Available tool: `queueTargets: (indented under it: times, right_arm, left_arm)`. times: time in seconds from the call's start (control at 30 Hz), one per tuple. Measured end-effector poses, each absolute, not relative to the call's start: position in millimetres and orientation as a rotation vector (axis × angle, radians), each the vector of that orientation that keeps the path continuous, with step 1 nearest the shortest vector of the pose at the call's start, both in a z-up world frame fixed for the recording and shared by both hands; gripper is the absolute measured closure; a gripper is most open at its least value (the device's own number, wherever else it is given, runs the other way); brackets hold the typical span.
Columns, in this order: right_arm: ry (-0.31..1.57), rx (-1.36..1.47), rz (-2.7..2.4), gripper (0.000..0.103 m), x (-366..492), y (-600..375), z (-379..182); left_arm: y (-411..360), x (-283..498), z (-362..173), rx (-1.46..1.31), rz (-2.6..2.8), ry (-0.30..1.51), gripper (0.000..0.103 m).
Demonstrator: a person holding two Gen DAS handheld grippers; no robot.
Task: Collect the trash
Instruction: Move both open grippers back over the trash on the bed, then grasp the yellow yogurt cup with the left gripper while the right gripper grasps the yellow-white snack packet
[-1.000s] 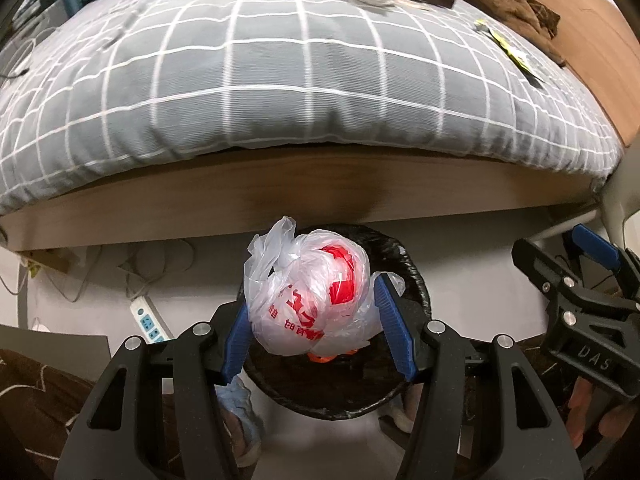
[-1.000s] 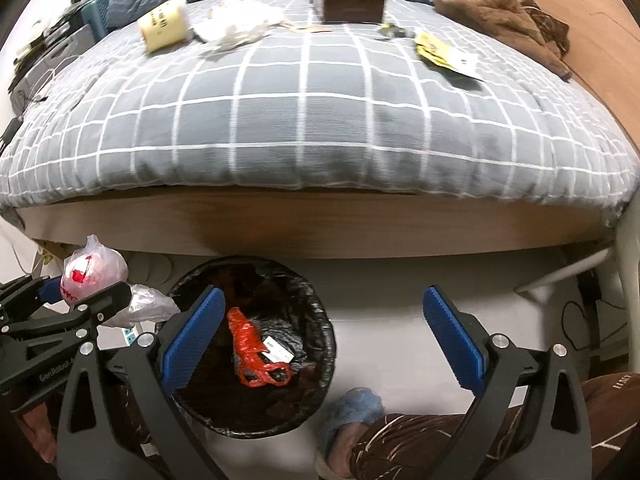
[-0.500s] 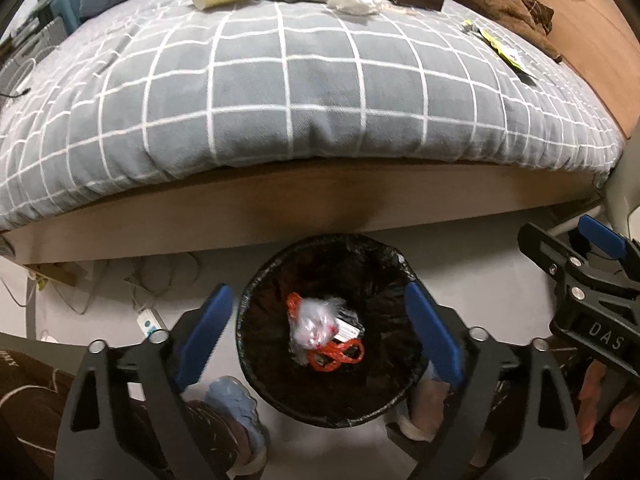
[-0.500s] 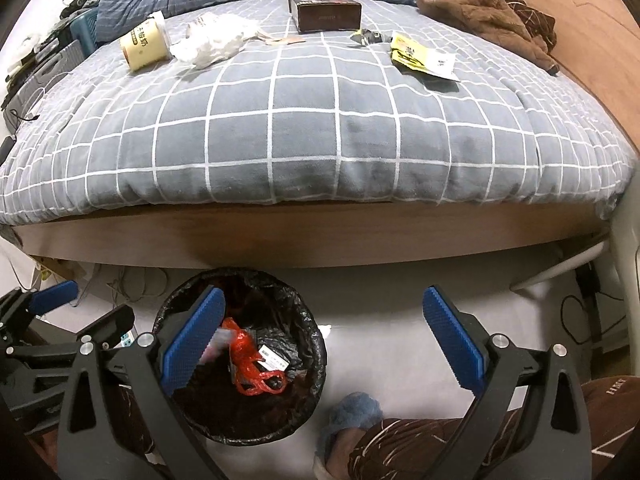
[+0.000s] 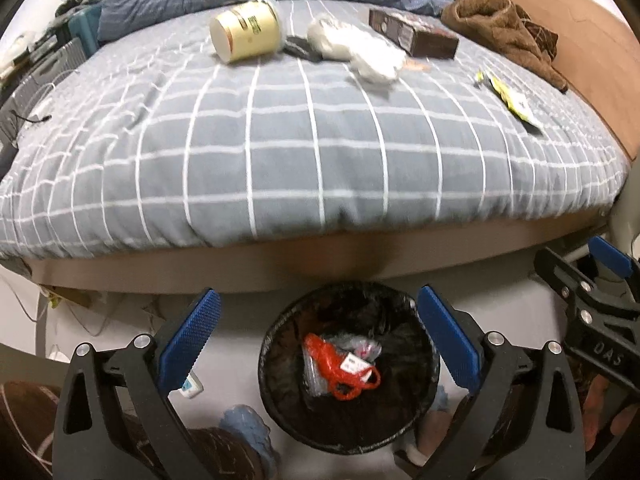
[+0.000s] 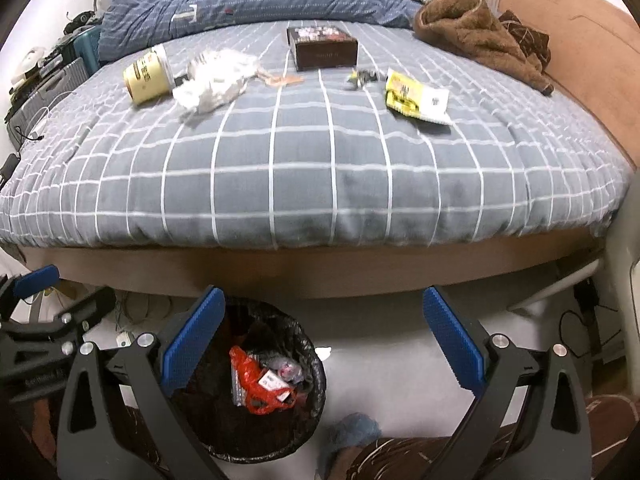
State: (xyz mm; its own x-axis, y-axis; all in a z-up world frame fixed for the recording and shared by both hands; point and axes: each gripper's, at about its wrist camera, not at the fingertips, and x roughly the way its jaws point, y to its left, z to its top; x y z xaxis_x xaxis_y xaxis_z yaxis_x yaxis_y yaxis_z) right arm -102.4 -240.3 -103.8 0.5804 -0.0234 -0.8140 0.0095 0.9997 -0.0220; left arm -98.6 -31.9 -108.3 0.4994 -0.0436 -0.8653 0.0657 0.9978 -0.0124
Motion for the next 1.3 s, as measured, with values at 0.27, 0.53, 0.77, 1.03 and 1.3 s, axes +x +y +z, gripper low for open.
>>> queueTargets:
  times: [0.27,0.53,0.77,1.03,1.3]
  right_arm:
    - [0.85,-0.021,-0.008,0.008,-84.0,-238.2,-67.9]
    - [0.803,-0.024,-0.02,0.008,-51.9,-242.1,-52.1]
    - [0.782,-0.017,-0.061,0.008,-9.4,-262.4,-46.7]
    - [0.824,0.036,-0.15,0.008,51.7,-297.0,-60.9]
    - [0.906,0.085,-0.217,0.008,102.4,-319.0,-89.6]
  left_arm:
    - [-21.3,-72.1,-84.4,0.028,-0.027,0.97,0.006]
    - [0.4,-37.0,-65.9,-0.001,0.014,0.924,0.006]
    - [18.8,10.8,-56.7,-0.019,0.05,0.895,0.006]
    - [25.9,79.1,-59.7,-0.042,0.072,0.881,0.006]
    - [15.4,136.4,-67.3,-0.04,0.089,0.882,0.006]
